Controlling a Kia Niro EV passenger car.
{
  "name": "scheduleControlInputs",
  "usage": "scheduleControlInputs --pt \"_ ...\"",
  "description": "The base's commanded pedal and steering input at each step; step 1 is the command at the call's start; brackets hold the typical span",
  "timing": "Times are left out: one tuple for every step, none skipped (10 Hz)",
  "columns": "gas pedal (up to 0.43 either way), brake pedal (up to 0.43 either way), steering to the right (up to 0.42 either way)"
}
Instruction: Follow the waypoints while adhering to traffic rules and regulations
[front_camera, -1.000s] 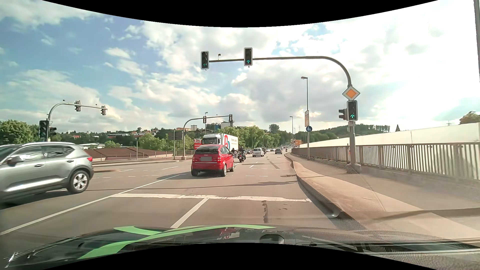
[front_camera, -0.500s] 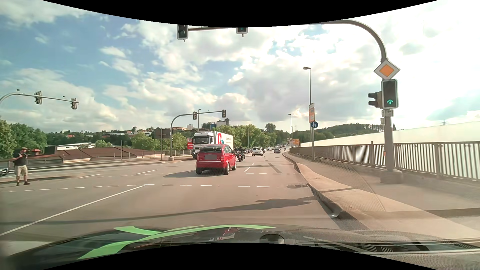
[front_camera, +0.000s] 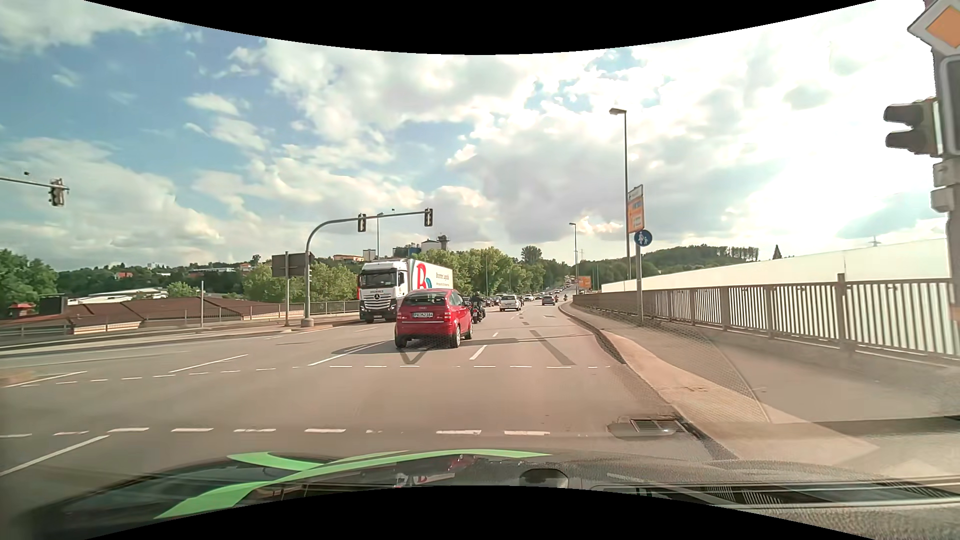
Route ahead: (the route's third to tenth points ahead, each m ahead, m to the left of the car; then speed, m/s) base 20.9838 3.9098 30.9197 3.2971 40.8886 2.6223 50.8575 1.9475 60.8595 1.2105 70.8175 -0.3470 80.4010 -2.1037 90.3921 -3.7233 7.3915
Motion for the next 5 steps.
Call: scheduleControlInputs --pt "0.189 0.000 0.026" --pt "0.189 0.000 0.028" --pt "0.189 0.000 0.031" --pt "0.189 0.000 0.033" --pt "0.189 0.000 0.034"
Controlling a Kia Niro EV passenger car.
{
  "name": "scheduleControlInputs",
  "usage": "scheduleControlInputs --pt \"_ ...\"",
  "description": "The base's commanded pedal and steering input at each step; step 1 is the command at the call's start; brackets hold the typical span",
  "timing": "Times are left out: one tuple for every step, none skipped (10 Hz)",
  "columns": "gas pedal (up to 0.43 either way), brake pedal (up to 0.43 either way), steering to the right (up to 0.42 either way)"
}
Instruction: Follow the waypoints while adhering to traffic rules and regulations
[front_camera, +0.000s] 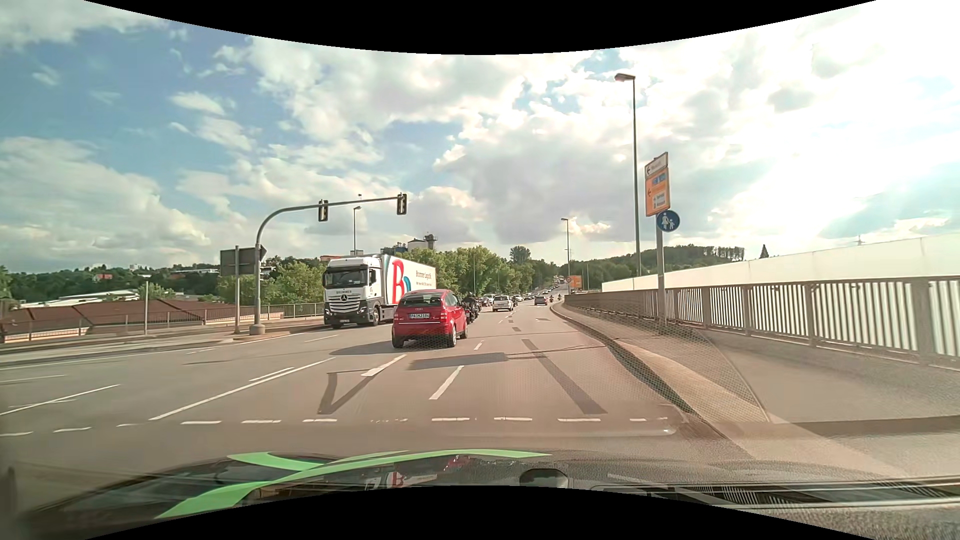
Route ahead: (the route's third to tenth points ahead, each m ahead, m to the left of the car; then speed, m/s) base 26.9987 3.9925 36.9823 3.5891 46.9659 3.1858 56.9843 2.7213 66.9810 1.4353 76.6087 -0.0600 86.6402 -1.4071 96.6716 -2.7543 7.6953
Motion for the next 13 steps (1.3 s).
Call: scheduleControlInputs --pt "0.189 0.000 0.036" --pt "0.189 0.000 0.036" --pt "0.189 0.000 0.036" --pt "0.189 0.000 0.036" --pt "0.189 0.000 0.031" --pt "0.189 0.000 0.029" --pt "0.189 0.000 0.024" --pt "0.189 0.000 0.017" --pt "0.189 0.000 0.012" --pt "0.189 0.000 0.007" --pt "0.189 0.000 0.004" --pt "0.189 0.000 0.004" --pt "0.189 0.000 0.002"
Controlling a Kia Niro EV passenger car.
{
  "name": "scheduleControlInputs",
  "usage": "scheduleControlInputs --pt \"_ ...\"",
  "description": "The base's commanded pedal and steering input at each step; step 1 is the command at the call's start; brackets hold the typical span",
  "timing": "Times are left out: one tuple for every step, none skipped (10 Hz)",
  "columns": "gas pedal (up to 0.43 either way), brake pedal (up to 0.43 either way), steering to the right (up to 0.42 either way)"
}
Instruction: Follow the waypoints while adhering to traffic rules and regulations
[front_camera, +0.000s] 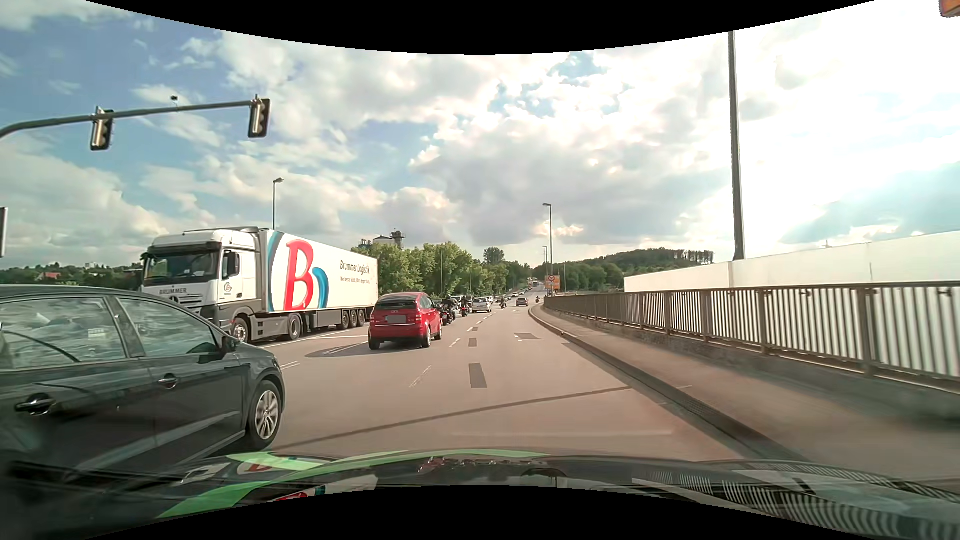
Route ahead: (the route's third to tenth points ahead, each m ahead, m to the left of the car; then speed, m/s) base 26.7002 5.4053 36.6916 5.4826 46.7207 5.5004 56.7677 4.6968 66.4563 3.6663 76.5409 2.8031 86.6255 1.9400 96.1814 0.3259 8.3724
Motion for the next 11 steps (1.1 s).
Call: scheduleControlInputs --pt "0.189 0.000 0.000" --pt "0.189 0.000 -0.002" --pt "0.189 0.000 -0.003" --pt "0.189 0.000 -0.004" --pt "0.189 0.000 -0.004" --pt "0.177 0.000 -0.004" --pt "0.079 0.000 -0.005" --pt "0.047 0.000 -0.005" --pt "0.047 0.000 -0.004" --pt "0.047 0.000 -0.005" --pt "0.067 0.000 -0.004"
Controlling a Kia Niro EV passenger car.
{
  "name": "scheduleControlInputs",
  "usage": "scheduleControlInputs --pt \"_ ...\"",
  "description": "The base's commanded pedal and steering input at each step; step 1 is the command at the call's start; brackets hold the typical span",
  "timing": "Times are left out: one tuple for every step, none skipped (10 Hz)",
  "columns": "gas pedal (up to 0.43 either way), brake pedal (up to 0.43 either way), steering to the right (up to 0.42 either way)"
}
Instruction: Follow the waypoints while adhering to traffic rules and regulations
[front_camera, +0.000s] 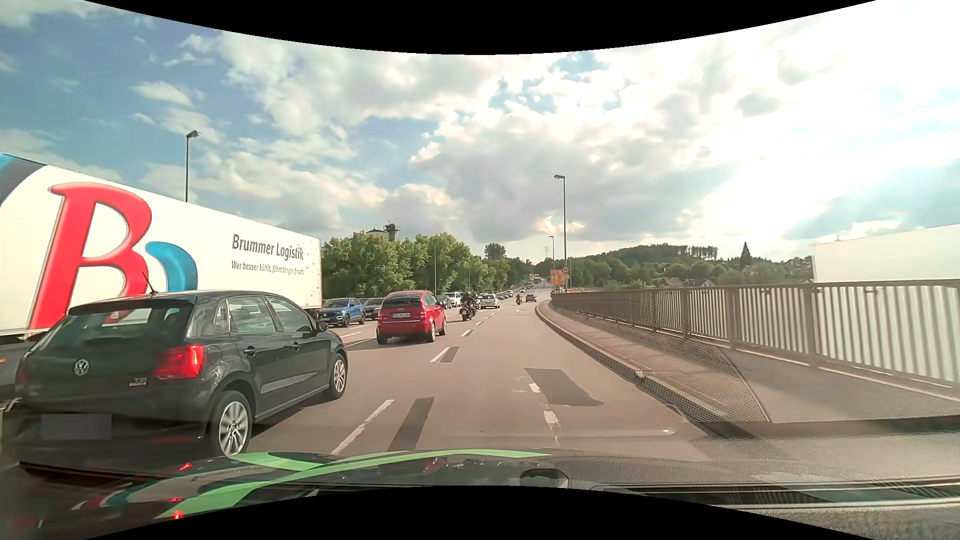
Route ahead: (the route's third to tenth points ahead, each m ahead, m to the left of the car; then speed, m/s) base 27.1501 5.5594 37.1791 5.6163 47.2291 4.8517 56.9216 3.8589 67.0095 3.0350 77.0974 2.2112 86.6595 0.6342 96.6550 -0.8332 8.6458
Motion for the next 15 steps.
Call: scheduleControlInputs --pt "0.067 0.000 -0.005" --pt "0.067 0.000 -0.003" --pt "0.020 0.000 -0.002" --pt "0.000 0.000 -0.001" --pt "0.000 0.000 -0.001" --pt "0.000 0.000 0.000" --pt "0.000 0.000 0.002" --pt "0.000 0.000 0.005" --pt "0.020 0.000 0.007" --pt "0.028 0.000 0.006" --pt "0.047 0.000 0.004" --pt "0.059 0.000 0.004" --pt "0.087 0.000 0.004" --pt "0.098 0.000 0.003" --pt "0.118 0.000 0.002"
